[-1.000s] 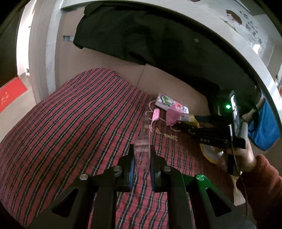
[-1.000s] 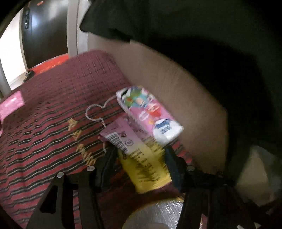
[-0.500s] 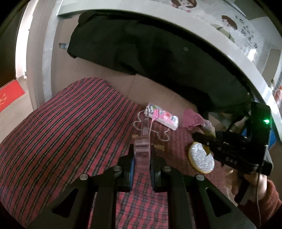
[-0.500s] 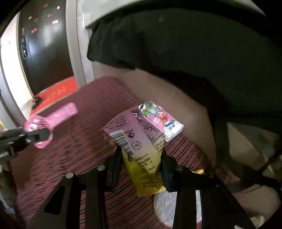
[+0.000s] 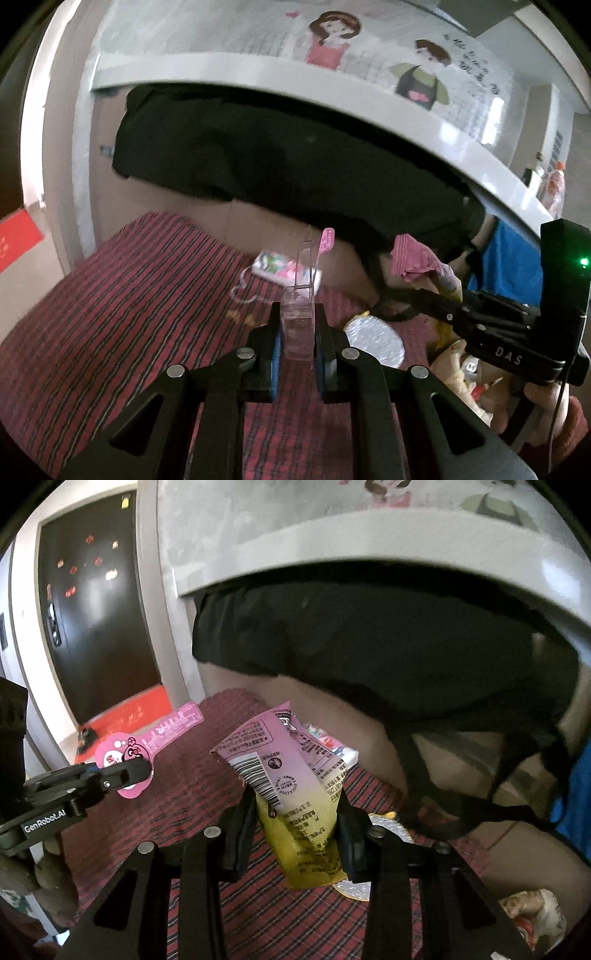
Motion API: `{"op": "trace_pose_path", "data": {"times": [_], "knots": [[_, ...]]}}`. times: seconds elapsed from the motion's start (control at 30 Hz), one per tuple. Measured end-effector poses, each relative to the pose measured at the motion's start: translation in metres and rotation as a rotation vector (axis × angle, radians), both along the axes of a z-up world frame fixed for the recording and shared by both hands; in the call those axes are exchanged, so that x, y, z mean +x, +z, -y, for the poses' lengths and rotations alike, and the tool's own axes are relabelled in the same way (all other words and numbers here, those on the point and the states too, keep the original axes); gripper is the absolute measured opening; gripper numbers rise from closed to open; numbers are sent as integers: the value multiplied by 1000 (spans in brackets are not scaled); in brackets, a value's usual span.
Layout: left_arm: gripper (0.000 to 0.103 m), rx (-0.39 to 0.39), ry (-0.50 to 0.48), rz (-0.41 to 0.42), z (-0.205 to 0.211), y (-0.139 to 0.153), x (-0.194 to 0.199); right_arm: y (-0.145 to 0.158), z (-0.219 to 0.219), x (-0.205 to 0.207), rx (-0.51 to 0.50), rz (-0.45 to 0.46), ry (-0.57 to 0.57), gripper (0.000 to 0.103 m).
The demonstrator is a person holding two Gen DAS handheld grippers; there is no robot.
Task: Collect trash
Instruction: 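Carry the pink toy with the left gripper while the right gripper carries the pink-yellow wrapper to the bin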
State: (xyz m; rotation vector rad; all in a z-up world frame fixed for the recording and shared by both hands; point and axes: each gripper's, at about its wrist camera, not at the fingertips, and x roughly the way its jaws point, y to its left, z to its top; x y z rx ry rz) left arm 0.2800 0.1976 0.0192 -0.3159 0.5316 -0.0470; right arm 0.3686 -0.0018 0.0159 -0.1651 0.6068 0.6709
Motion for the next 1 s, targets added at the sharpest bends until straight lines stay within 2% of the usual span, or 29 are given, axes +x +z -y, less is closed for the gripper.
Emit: {"op": "trace_pose_path", "data": {"times": [0.27, 0.43, 0.7, 1.0], "knots": [[15, 62, -50, 112, 57, 46, -1, 37, 54, -19, 53, 87, -69, 35], [15, 88, -116, 170, 113, 63, 4, 54, 114, -32, 88, 126, -155, 35], [15, 115, -216, 214, 207, 67, 11, 65, 225, -55, 149, 165, -337, 35], [15, 153, -305, 239, 300, 58, 12, 54, 305, -77, 139, 186, -484, 35]]}}
